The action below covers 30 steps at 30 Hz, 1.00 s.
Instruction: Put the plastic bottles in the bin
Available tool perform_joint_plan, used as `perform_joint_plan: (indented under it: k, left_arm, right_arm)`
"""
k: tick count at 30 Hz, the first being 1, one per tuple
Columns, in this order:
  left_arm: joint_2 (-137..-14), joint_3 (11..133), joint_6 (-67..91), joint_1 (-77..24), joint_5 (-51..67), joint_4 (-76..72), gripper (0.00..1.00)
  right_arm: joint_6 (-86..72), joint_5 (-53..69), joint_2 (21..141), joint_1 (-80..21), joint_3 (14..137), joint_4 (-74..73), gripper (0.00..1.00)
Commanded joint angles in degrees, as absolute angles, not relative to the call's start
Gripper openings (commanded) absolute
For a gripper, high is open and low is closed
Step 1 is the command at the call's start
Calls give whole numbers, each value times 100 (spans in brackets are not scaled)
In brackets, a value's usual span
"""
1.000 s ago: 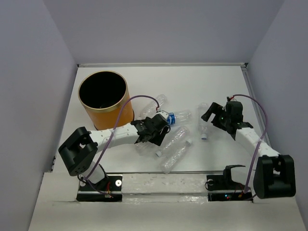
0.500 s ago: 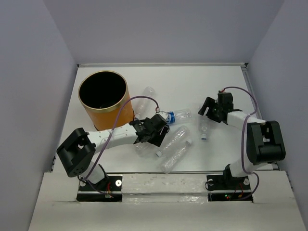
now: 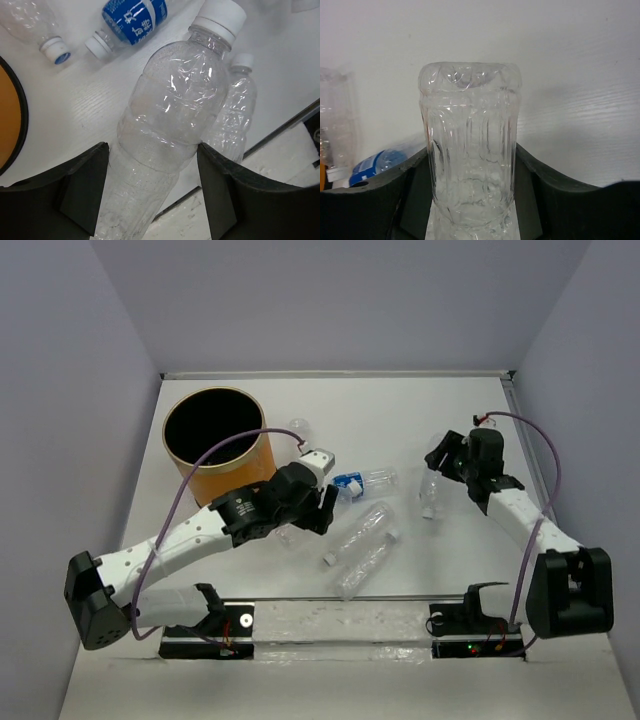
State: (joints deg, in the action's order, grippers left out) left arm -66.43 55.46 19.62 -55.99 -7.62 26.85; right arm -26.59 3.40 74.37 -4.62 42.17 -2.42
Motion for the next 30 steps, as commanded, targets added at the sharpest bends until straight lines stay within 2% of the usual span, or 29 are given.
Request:
perform_joint_plan:
  k: [1, 4, 6, 8, 13, 18, 23, 25, 26, 28, 29, 30]
  left_arm:
    - [-6118, 6440, 1934, -5546, -825, 2681, 19]
    - [-5863, 6950, 1855, -5379, -1298, 2260, 25]
    - [-5810, 7469, 1706, -5196, -1537, 1910, 25]
    - [-5836, 7988, 1469, -4976, -2072, 1567, 25]
    - [-5889, 8613, 1082, -4106, -2581, 1056, 24]
    - [-5714, 8045, 967, -2982, -2987, 231, 24]
    - [-5537, 7147, 1353, -2198, -2848, -395, 28]
    - [-5458, 6674, 1502, -2040, -2883, -615, 39]
    - [-5423, 6523, 1686, -1891, -2892, -650, 55]
    - [-5274, 6277, 1836, -1767, -2760, -686, 76]
    - [-5134, 6110, 1889, -1714, -2708, -651, 94]
    - [-5046, 6039, 1890, -1705, -2646, -624, 99]
  right_arm:
    - [-2689, 360, 6471, -579, 3939, -193, 41]
    - [-2847, 483, 5671, -632, 3789, -193, 41]
    - [-3005, 615, 5205, -694, 3718, -185, 40]
    - [-3119, 772, 4941, -878, 3753, -193, 40]
    - [-3208, 493, 4825, -1668, 4016, -193, 40]
    - [-3226, 62, 5280, -2844, 4507, 288, 40]
    - [-2963, -342, 6054, -3786, 5368, 597, 39]
    - [-2717, -544, 6327, -4226, 5931, 720, 40]
    - [-2646, -606, 6615, -4349, 6124, 773, 40]
    - [-2444, -615, 6933, -4578, 6519, 914, 40]
    - [-2295, -641, 7265, -4779, 6939, 992, 40]
    - [-2233, -659, 7434, -4868, 7152, 1019, 40]
